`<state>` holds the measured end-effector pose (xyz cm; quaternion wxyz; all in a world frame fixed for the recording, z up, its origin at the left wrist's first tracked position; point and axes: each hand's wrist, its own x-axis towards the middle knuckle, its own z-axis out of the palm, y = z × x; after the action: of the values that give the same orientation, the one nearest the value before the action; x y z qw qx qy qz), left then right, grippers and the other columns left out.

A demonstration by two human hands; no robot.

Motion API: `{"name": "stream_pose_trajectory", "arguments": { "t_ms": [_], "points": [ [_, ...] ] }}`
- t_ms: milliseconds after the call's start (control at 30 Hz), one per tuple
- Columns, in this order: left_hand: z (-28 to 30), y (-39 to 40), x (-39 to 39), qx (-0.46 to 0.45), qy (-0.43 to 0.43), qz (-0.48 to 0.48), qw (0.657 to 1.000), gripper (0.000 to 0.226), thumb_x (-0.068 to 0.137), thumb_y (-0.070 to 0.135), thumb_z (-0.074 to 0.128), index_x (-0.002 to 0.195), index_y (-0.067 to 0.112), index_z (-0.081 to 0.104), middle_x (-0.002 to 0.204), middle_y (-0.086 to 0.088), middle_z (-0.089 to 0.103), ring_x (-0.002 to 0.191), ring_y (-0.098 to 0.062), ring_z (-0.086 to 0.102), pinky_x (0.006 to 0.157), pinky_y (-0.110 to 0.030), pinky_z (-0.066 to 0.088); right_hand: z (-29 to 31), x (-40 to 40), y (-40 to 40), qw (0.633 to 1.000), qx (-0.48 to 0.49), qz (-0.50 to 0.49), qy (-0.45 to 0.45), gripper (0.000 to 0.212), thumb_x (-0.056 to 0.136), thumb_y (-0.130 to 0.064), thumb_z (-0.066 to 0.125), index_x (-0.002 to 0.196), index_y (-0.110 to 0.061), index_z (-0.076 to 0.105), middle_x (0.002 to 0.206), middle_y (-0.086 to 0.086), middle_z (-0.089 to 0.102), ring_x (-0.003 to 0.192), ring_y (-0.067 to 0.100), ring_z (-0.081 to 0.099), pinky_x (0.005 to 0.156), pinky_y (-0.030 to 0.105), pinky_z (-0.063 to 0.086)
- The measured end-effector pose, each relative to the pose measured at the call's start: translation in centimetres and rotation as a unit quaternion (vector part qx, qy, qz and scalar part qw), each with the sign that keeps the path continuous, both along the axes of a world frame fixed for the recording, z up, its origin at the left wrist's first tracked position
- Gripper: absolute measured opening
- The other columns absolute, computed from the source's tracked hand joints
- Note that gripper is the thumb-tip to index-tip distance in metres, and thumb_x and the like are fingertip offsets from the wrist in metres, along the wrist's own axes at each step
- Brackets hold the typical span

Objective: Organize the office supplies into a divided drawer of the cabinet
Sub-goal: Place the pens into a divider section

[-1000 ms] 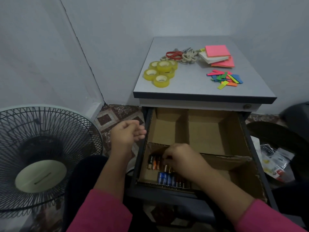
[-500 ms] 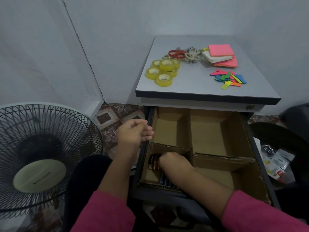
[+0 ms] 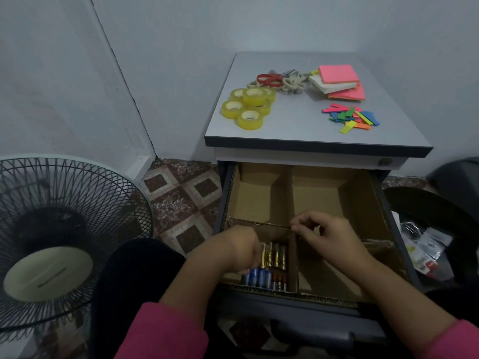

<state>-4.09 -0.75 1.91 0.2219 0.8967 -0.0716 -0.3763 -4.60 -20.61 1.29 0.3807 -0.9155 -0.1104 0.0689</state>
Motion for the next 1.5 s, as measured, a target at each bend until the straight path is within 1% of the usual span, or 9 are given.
{"name": "stream_pose_trajectory", "arguments": {
  "t_ms": [100,267,400,567,767,867,1133,1367,1500],
  "points": [
    [-1.2,-0.9,0.1,0.115,-0.041,-0.085,0.989,0.029,0.096,0.005,0.050,0.121,0.001,0.063,0.121,-0.012,0.064,0.108,-0.023,0.060,0.097,-0.031,0.046,-0.3,0.1,0.3,1.000,0.021,-0.011,0.016,0.015,0.090,-0.025,0.061,0.090,-0.040,0.062,0.092,-0.019,0.062,0.089,-0.006,0.055,0.065,0.011,0.036],
    [-2.3,-1.2,-0.4,0.158,-0.034,-0.116,0.980,0.038,0.098,0.004,0.044,0.136,0.004,0.050,0.140,-0.014,0.049,0.124,-0.025,0.049,0.100,-0.028,0.038,-0.5,0.3,0.0,0.999,0.038,-0.013,0.030,0.014,0.090,-0.027,0.062,0.090,-0.041,0.063,0.093,-0.017,0.063,0.090,-0.003,0.056,0.069,0.015,0.039],
    [-2.1,-1.4,-0.8,0.199,-0.098,-0.158,0.962,0.034,0.098,0.009,0.043,0.129,0.006,0.056,0.132,-0.013,0.055,0.120,-0.028,0.053,0.095,-0.033,0.044,-0.6,0.4,-0.1,0.999,0.040,-0.009,0.023,0.015,0.090,-0.027,0.063,0.088,-0.042,0.062,0.090,-0.017,0.063,0.088,-0.002,0.056,0.072,0.018,0.043],
    [-1.4,-1.6,-0.7,0.186,-0.047,-0.157,0.969,0.048,0.098,0.004,0.043,0.145,0.011,0.037,0.147,-0.010,0.040,0.129,-0.024,0.043,0.101,-0.029,0.036,-0.7,0.5,-0.2,0.999,0.035,0.001,0.024,0.015,0.090,-0.028,0.062,0.089,-0.043,0.061,0.091,-0.016,0.062,0.089,-0.002,0.056,0.076,0.020,0.046],
    [-0.8,-1.9,-0.9,0.129,-0.028,-0.150,0.980,0.066,0.095,-0.004,0.042,0.148,0.032,0.029,0.154,-0.003,0.030,0.133,-0.022,0.040,0.103,-0.027,0.036,-0.8,0.7,-0.2,0.999,0.029,0.010,0.025,0.015,0.090,-0.029,0.061,0.088,-0.043,0.061,0.090,-0.019,0.062,0.089,-0.005,0.055,0.075,0.018,0.044],
    [-0.9,-2.3,-0.9,0.111,-0.017,-0.148,0.983,0.065,0.095,-0.006,0.042,0.148,0.029,0.032,0.156,-0.001,0.027,0.138,-0.022,0.033,0.109,-0.028,0.032,-1.0,1.0,-0.3,0.999,0.027,0.013,0.027,0.013,0.090,-0.030,0.061,0.088,-0.043,0.062,0.089,-0.019,0.062,0.087,-0.005,0.055,0.072,0.018,0.044],
    [-1.4,-2.4,-1.2,0.078,-0.026,-0.120,0.989,0.061,0.095,-0.001,0.043,0.145,0.034,0.037,0.153,-0.001,0.033,0.133,-0.021,0.040,0.103,-0.026,0.036,-1.0,1.2,-0.5,0.999,0.020,0.027,0.018,0.014,0.090,-0.030,0.062,0.086,-0.044,0.062,0.087,-0.020,0.062,0.083,-0.006,0.055,0.068,0.015,0.042],
    [-0.9,-3.0,-1.1,0.111,-0.029,-0.128,0.985,0.063,0.096,0.000,0.041,0.148,0.032,0.030,0.153,-0.005,0.032,0.129,-0.022,0.043,0.097,-0.026,0.040,-1.0,1.2,-0.5,0.999,0.023,0.040,0.014,0.018,0.091,-0.029,0.061,0.086,-0.046,0.060,0.091,-0.021,0.062,0.086,-0.008,0.054,0.068,0.012,0.040],
    [-0.9,-2.0,-0.7,0.174,-0.043,-0.157,0.971,0.047,0.096,0.004,0.045,0.140,0.020,0.048,0.140,-0.007,0.050,0.120,-0.022,0.052,0.095,-0.028,0.044,-1.2,1.3,-0.7,0.998,0.018,0.050,0.024,0.016,0.091,-0.031,0.059,0.088,-0.047,0.059,0.095,-0.020,0.061,0.089,-0.006,0.054,0.071,0.015,0.042]
  ]
}}
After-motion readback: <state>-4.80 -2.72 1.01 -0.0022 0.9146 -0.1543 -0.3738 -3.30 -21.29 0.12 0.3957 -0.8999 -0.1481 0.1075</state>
